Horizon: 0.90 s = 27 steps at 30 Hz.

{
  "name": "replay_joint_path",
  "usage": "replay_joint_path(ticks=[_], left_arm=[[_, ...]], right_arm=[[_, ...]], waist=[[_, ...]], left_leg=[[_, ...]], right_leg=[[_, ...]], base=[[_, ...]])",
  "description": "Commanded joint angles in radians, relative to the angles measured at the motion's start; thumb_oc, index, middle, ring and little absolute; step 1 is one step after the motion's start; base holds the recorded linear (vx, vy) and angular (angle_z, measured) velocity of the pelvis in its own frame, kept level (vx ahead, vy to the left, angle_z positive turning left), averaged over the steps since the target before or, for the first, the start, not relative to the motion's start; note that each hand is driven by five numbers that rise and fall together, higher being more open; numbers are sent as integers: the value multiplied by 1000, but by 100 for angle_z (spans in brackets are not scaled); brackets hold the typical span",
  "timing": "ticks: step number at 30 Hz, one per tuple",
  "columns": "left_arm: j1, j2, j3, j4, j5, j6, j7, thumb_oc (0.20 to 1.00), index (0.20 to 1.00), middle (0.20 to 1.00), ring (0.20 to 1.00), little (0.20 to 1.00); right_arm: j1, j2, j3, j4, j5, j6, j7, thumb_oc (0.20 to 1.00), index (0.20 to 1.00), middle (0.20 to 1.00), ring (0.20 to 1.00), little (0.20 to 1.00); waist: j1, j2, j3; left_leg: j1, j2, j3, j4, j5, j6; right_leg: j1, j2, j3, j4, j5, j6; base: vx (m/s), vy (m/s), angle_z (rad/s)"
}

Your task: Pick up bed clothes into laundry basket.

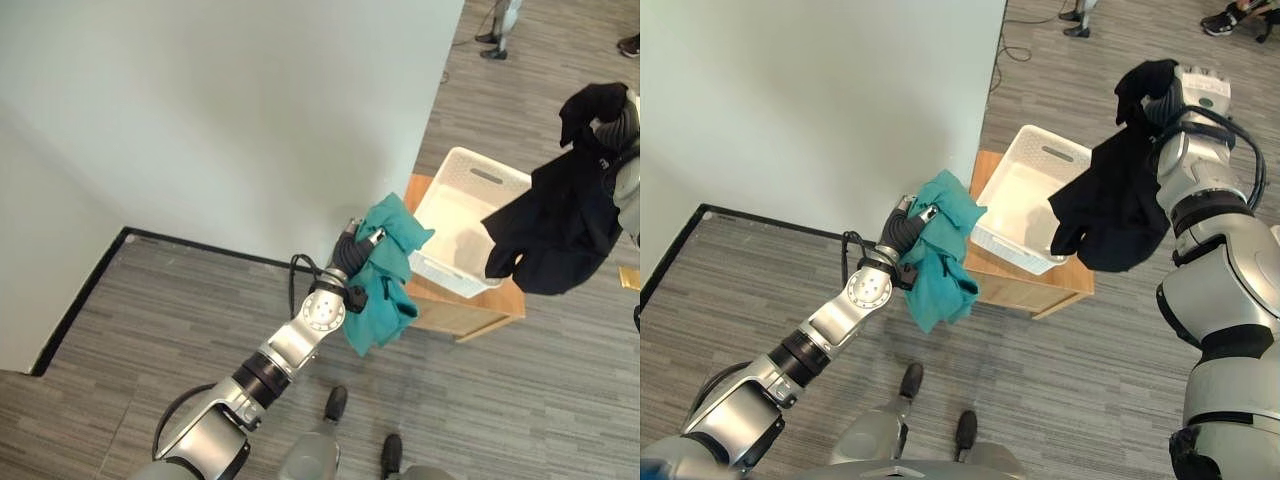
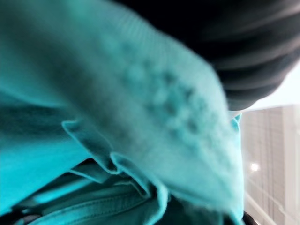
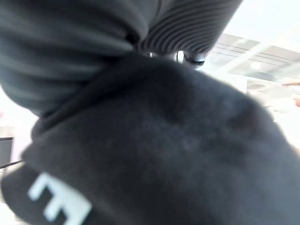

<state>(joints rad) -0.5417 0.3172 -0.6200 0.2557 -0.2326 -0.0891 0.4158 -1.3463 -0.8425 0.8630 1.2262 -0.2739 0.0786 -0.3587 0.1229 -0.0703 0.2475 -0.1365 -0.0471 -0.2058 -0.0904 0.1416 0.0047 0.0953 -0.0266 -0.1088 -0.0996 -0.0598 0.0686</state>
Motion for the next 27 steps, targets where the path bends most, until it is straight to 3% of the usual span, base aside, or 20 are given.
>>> replay_joint_path(ticks=[1,9,23,27], left_arm=[[-35,-23,20,-63,-18,-112,-1,200,200,200,200,200],[19,9,34,-83,-39,-133,-22,200,200,200,200,200],[-30,-26,20,-19,-23,-118,6,200,200,200,200,200],[-44,-20,6,-1,-30,-117,1,200,200,200,200,200]], right_arm=[[-186,-119,101,-43,16,-7,-53,200,200,200,200,200],[-214,-193,117,-43,77,-34,-58,200,200,200,200,200],[9,-165,-10,-15,49,-24,-53,200,200,200,200,200],[68,-150,-50,-10,51,-19,-48,200,200,200,200,200]], waist=[[32,15,-12],[54,-9,13],[51,-11,70],[62,-27,109]], left_leg=[[53,75,1,3,-96,-81],[-28,54,-25,3,-80,-76],[-51,46,-29,3,-75,-65],[-107,57,-27,3,-59,-68]], right_leg=[[-79,13,-74,12,32,32],[-144,4,-91,12,44,42],[-160,-5,-103,12,56,47],[-222,2,-103,12,75,48]], base=[[-4,65,4],[-7,37,10],[-19,12,3],[-79,0,-13]])
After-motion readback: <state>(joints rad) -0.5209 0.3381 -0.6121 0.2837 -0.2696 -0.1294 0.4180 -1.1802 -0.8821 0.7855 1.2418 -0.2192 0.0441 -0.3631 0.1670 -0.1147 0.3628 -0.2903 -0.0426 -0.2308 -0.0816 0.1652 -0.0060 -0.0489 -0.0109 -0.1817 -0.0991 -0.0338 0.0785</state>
